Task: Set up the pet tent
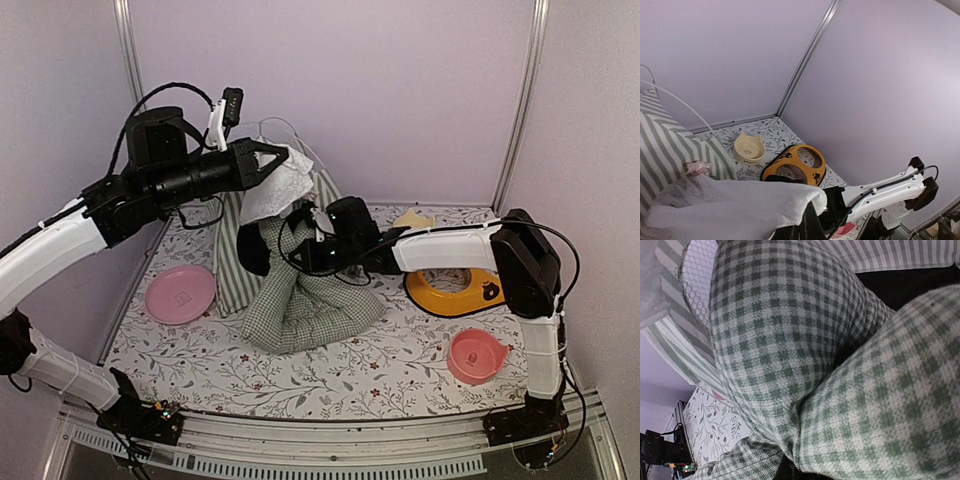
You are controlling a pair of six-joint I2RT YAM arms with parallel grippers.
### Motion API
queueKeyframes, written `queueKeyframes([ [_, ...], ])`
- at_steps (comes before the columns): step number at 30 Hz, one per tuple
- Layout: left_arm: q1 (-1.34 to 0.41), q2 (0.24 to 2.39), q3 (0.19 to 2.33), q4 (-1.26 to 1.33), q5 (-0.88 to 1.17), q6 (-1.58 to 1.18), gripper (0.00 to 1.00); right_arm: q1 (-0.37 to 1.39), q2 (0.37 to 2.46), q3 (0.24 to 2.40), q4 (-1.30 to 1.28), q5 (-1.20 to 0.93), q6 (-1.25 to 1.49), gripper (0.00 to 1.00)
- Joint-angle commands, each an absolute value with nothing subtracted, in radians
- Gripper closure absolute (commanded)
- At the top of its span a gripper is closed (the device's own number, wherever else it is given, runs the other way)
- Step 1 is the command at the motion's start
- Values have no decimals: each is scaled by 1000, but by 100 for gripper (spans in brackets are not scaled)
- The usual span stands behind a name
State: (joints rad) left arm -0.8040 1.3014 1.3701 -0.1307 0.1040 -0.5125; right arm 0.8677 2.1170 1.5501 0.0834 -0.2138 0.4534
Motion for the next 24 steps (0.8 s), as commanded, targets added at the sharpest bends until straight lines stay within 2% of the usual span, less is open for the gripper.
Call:
queueKeyframes([
  [1, -735, 1261, 1378, -281, -138, -452, 100, 865, 2183, 1648, 15, -126, 504, 100],
  [6, -645, 1232, 1306, -341, -317, -370, 100, 863, 2214, 1670, -36, -116, 507, 100],
  [10, -564, 1221, 1250, -334, -365, -331, 100, 864, 2214, 1668, -52, -112, 509, 100],
  [22, -459, 1266, 1132, -225, -185, -297, 100, 862, 2219, 1676, -61, -108, 504, 100],
  [24, -445, 1267, 1106, -181, -148, -304, 95, 863, 2220, 1679, -65, -107, 503, 100],
])
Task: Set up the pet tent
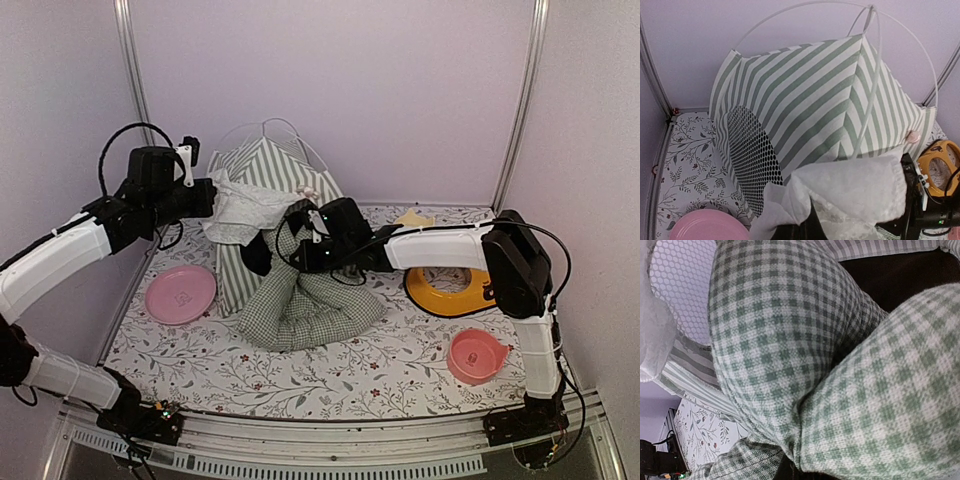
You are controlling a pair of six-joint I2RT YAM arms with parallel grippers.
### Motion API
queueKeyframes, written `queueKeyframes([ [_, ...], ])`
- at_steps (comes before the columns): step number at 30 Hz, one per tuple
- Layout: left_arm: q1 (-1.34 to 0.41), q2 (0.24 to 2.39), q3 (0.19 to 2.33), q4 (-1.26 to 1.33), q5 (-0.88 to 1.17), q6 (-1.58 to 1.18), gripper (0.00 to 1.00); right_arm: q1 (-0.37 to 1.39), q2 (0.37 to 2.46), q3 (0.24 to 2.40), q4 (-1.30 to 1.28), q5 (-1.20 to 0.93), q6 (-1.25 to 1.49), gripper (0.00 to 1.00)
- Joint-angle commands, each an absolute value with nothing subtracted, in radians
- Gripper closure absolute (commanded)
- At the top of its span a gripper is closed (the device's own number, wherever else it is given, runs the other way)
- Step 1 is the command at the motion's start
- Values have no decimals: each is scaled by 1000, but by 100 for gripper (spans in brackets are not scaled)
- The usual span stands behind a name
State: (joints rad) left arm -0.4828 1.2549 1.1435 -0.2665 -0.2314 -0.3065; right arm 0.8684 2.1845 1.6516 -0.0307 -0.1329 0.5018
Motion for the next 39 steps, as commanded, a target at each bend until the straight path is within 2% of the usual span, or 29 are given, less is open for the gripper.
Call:
queueKeyframes([
  [1, -440, 1267, 1094, -161, -125, -307, 91, 863, 2220, 1682, -67, -107, 502, 100],
  [4, -428, 1271, 1072, -108, -62, -309, 79, 862, 2222, 1686, -70, -105, 498, 100],
  [12, -368, 1224, 942, 49, 118, -392, 60, 863, 2225, 1689, -75, -105, 491, 100],
  [25, -323, 1137, 789, 276, 341, -478, 42, 863, 2230, 1693, -79, -105, 489, 100],
  [31, -323, 1195, 828, 220, 327, -450, 41, 863, 2237, 1700, -86, -106, 487, 100],
  [39, -327, 1283, 925, 85, 264, -386, 51, 862, 2250, 1749, -136, -97, 457, 100],
])
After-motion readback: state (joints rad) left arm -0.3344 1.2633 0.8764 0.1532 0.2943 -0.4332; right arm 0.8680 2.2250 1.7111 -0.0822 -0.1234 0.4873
